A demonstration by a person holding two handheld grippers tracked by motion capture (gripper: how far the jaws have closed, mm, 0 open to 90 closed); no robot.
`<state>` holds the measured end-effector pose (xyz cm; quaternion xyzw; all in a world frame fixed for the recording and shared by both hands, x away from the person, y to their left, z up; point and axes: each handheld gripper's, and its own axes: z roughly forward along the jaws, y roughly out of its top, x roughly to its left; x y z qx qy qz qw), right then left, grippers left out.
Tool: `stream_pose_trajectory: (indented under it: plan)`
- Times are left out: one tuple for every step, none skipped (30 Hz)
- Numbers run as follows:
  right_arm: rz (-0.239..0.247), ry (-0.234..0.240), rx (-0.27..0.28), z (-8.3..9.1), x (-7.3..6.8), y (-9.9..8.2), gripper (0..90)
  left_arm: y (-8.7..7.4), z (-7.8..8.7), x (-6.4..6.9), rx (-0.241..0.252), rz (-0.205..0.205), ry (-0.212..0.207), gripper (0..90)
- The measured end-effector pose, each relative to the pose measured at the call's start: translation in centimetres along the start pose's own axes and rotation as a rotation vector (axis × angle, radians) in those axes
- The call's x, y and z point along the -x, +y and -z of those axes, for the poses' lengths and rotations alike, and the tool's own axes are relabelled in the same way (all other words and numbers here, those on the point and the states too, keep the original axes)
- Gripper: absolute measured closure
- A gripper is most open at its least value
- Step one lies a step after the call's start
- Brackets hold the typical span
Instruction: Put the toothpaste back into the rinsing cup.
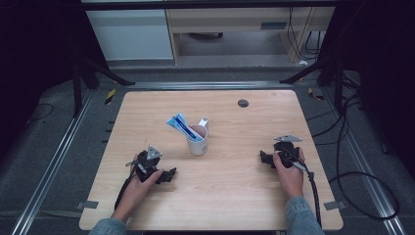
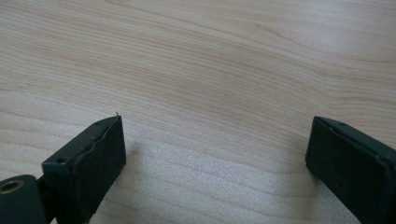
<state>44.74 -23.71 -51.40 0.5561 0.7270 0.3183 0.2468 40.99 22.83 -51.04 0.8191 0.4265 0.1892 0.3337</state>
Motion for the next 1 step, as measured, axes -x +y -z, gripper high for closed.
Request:
stream_pose_trajectory:
  plan:
    - [-0.001,-0.003,0.0,0.01,-0.02,-0.01,4.9,0.01,0.0,-0.01,0.0,0.0,0.0,0.0]
